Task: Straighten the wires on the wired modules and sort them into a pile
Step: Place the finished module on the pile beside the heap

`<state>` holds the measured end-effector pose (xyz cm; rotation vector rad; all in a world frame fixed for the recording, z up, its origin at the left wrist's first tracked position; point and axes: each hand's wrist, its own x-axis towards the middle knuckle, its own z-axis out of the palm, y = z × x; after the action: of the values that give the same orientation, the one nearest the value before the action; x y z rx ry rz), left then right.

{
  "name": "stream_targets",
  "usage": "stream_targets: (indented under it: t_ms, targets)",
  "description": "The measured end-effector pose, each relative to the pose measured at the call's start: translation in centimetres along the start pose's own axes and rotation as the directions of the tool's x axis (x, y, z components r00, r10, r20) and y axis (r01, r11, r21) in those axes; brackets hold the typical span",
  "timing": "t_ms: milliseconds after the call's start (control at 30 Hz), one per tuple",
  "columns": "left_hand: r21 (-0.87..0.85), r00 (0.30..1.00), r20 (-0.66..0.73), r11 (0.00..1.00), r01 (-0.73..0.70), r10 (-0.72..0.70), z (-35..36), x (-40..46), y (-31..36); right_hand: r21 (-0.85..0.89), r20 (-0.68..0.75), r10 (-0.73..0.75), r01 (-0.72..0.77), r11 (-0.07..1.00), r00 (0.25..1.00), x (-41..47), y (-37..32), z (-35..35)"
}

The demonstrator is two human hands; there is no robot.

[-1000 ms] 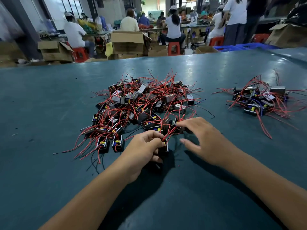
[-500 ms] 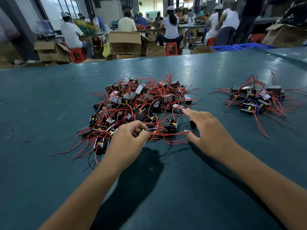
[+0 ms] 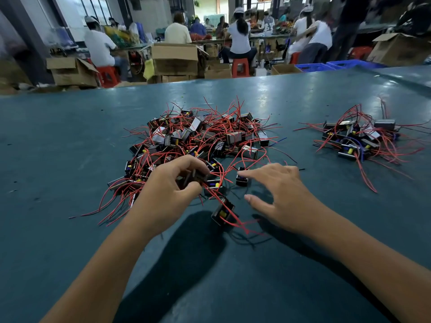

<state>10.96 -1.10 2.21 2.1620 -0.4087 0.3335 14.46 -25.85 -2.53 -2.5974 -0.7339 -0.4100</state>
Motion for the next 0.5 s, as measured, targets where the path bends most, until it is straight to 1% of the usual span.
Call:
stream_targets:
  t_ms: [33,100,200,267,300,367,400,433,500]
  targets:
    - [0.015,1.0,-0.002,1.0,-0.025,0.025,0.2,-0.1,0.1,0.011,-0.001,-0.003,0.003,1.0,1.0,0.0,-0.3,0.0]
    - [0.022,0.999,0.007,0.999,-0.047,0.047,0.3,-0.1,0.1,0.091,0.042,-0.025,0.021,0.996,0.999,-0.1,-0.9,0.0]
    - [-0.127,0.999,0.046,0.992,-0.003,0.009,0.4,0.0,0.2,0.209,0.159,-0.055,0.021,0.978,0.986,-0.3,-1.9,0.3]
    - [-0.223,0.997,0.076,0.974,0.041,-0.025,0.8,0.0,0.2,0.289,0.188,-0.047,-0.01,0.957,0.981,-0.5,-2.5,0.4]
    - [-0.262,0.995,0.087,0.963,0.063,-0.041,1.1,0.0,0.2,0.361,0.199,-0.044,-0.031,0.932,0.979,-0.6,-2.7,0.4]
    - [-0.363,0.991,0.106,0.924,0.121,-0.088,1.5,-0.1,0.1,0.503,0.258,-0.043,-0.096,0.859,0.965,-0.7,-3.0,0.1]
    - [-0.422,0.987,0.116,0.893,0.154,-0.115,1.7,-0.1,0.0,0.54,0.292,-0.047,-0.124,0.833,0.955,-0.8,-3.0,-0.1]
    - [-0.478,0.982,0.129,0.859,0.184,-0.138,1.9,-0.1,0.0,0.545,0.309,-0.052,-0.132,0.828,0.95,-0.8,-3.1,-0.1]
    - [-0.572,0.972,0.168,0.787,0.231,-0.164,2.2,-0.1,0.1,0.518,0.295,-0.054,-0.113,0.848,0.954,-0.9,-3.5,0.0]
